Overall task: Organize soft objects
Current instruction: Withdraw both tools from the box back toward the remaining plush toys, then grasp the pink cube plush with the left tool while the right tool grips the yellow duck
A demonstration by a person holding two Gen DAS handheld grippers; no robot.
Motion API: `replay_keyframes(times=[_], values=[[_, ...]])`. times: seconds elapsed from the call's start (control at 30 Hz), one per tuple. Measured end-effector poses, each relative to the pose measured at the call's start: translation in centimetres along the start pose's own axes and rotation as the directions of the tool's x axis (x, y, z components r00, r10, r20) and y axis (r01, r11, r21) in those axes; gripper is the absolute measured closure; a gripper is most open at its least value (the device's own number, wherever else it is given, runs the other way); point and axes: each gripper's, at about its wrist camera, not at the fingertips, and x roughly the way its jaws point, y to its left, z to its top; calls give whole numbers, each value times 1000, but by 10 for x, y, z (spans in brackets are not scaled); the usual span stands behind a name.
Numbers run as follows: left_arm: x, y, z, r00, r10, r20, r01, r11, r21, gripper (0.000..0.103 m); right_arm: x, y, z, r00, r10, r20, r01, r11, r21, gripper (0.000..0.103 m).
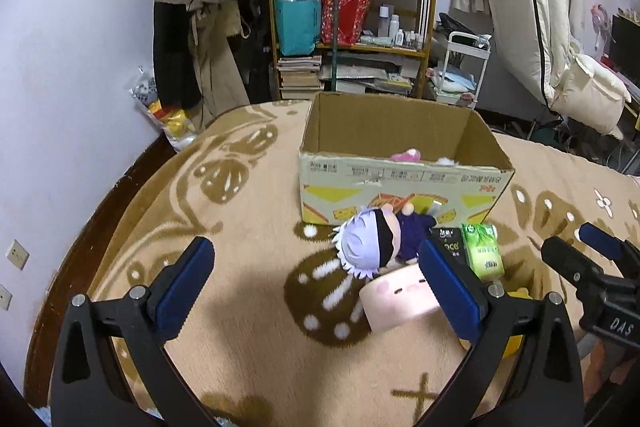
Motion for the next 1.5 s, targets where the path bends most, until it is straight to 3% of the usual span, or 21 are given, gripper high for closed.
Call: replay_keyframes(times=[0.37,0.6,1.0,1.2,1.33,1.5], values=[[27,-15,-9,996,-72,-49,73,997,8,2,22,-26,-8,992,-5,-125,23,990,139,0],[45,-30,-18,990,-84,-114,90,995,43,2,29,-33,-12,988,-2,-153,29,983,179,0],[75,-54,-31,974,-101,-200,125,986,110,2,60,-53,-25,956,20,-293,66,957,282,4],[90,-60,-33,961,-127,-244,158,981,109,2,72,-57,-29,941,44,-335,64,950,306,4],[99,-69,-38,943,-168,-288,211,969,125,2,76,-57,-31,935,50,-351,67,948,312,4],[109,-81,-44,937,-156,-313,215,963,162,2,78,-58,-33,932,81,-353,45,941,336,8]])
